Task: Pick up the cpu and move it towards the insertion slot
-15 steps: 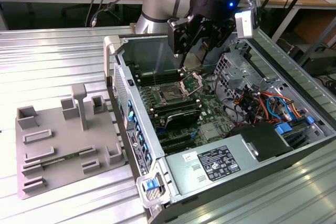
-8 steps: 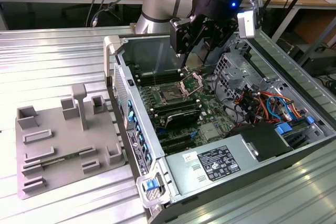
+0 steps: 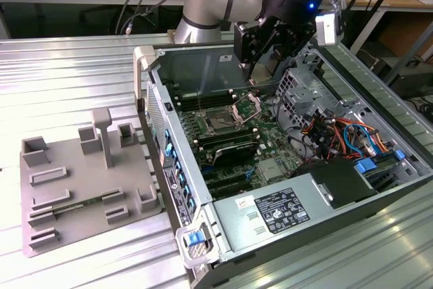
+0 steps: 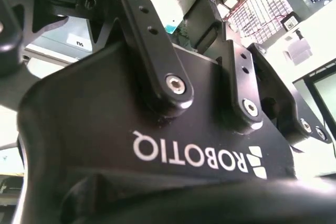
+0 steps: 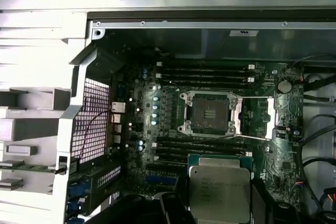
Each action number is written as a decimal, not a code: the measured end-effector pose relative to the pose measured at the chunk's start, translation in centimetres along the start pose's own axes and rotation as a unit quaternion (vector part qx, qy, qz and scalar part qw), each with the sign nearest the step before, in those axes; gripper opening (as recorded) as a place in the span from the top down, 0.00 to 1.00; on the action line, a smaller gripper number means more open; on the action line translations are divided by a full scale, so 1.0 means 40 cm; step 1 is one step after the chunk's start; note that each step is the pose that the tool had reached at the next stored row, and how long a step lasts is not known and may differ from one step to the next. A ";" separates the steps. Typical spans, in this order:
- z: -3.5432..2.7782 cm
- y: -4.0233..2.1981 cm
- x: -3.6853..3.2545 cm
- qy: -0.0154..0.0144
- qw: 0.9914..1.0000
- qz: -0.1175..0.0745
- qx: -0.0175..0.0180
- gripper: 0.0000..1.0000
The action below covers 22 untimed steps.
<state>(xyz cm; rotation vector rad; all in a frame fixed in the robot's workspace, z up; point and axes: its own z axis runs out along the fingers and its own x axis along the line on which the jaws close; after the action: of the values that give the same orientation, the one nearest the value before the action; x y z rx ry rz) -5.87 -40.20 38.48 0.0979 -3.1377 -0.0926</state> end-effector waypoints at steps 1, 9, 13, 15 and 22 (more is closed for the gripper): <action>0.001 0.002 -0.002 0.000 1.000 0.000 0.000 0.45; 0.006 0.010 -0.010 0.000 1.000 0.000 0.000 0.45; 0.010 0.020 -0.016 0.000 1.000 0.000 0.000 0.45; 0.011 0.024 -0.019 0.000 1.000 0.000 0.000 0.45; 0.016 0.038 -0.030 0.000 1.000 0.000 0.000 0.45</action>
<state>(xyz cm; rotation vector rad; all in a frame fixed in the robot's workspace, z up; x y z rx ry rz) -4.76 -38.56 37.93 0.0976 -3.1377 -0.0926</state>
